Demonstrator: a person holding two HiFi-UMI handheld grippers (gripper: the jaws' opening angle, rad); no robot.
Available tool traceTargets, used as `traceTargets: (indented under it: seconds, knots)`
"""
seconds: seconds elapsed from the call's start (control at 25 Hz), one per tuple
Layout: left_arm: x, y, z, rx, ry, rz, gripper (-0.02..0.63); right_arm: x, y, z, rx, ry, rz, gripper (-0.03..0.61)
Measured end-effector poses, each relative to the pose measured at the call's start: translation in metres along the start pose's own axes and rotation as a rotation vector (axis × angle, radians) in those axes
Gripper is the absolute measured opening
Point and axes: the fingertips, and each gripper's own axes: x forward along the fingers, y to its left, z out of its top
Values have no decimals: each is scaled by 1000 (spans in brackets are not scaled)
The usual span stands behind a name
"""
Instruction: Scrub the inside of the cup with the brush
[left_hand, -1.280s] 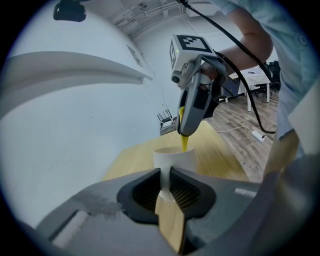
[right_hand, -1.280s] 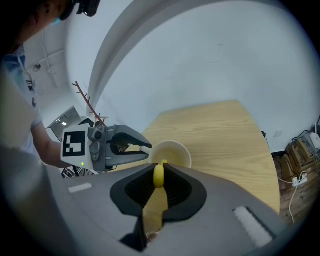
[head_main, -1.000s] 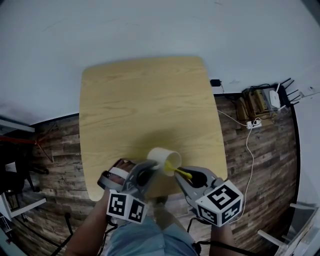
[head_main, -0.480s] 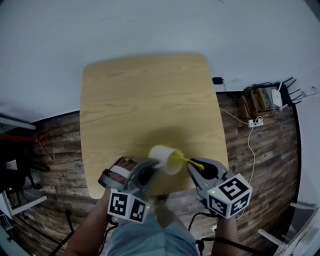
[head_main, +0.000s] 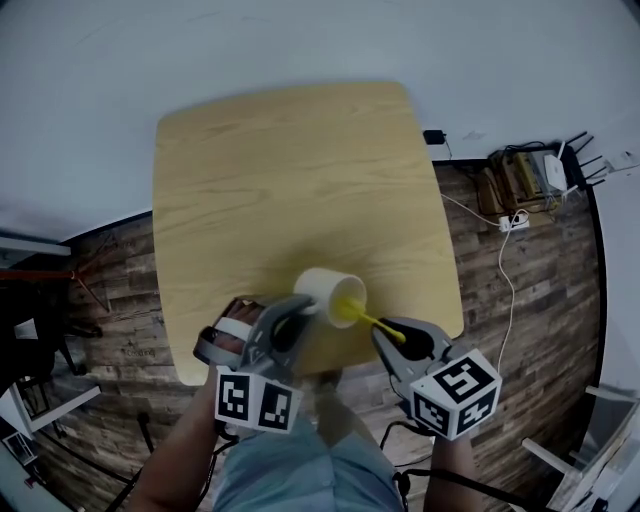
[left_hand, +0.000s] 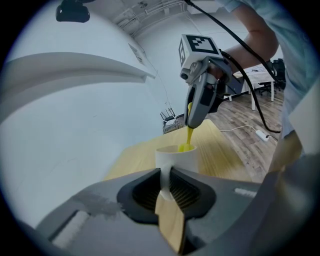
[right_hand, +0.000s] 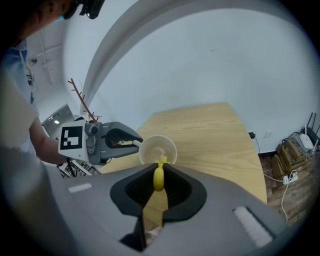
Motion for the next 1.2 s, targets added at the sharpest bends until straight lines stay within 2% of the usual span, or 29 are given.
traceTargets:
  seconds: [0.32, 0.72, 0.96, 1.2]
  knots:
    - [-1, -7, -2, -19, -10, -12, 72, 9, 24, -1, 59, -35, 54, 40]
    - [-6, -10, -11, -119, -21, 8, 72, -9, 40, 35, 14, -121, 38, 40]
    - [-11, -10, -34, -257, -45, 29, 72, -25, 51, 54, -11, -200, 31, 40]
    - [-13, -12, -53, -485, -86, 45, 74, -39, 55, 59, -39, -249, 23, 40]
